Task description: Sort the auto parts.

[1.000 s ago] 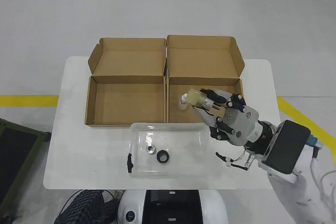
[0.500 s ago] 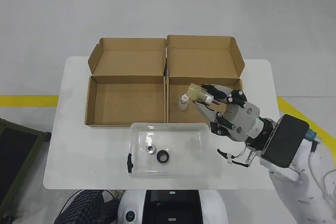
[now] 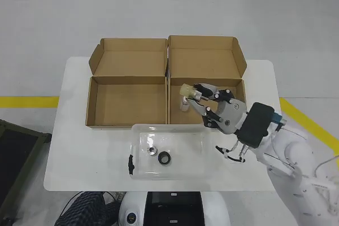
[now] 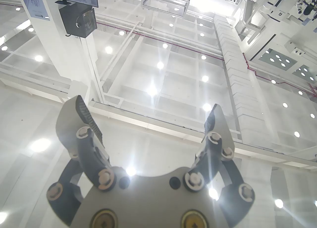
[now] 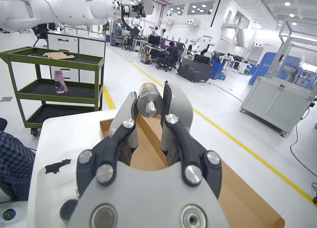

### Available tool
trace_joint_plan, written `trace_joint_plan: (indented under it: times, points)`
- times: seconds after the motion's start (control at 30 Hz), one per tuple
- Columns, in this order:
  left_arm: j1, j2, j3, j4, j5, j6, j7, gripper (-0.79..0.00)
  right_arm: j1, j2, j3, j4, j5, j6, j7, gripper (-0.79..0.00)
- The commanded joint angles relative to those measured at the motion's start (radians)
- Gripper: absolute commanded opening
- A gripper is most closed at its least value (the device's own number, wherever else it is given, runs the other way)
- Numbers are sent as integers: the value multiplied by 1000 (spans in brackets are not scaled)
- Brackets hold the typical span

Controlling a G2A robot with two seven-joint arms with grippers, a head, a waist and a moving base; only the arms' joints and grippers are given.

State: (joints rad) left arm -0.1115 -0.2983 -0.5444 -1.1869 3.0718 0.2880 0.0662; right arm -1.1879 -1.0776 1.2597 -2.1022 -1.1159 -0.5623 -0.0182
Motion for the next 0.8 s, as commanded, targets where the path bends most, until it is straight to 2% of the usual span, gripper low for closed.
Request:
trace_joint_plan:
  times: [0.0, 0.5, 0.77]
  points:
    - [0, 0, 0, 0, 0, 0, 0, 0, 1, -1, -4, 21, -14, 7, 17, -785]
    - [0, 0, 0, 0, 0, 0, 0, 0, 9, -5, -16, 170, -94, 36, 89, -785]
    - [0, 0, 0, 0, 0, 0, 0, 0, 23, -6, -1, 251, -56, 32, 132, -785]
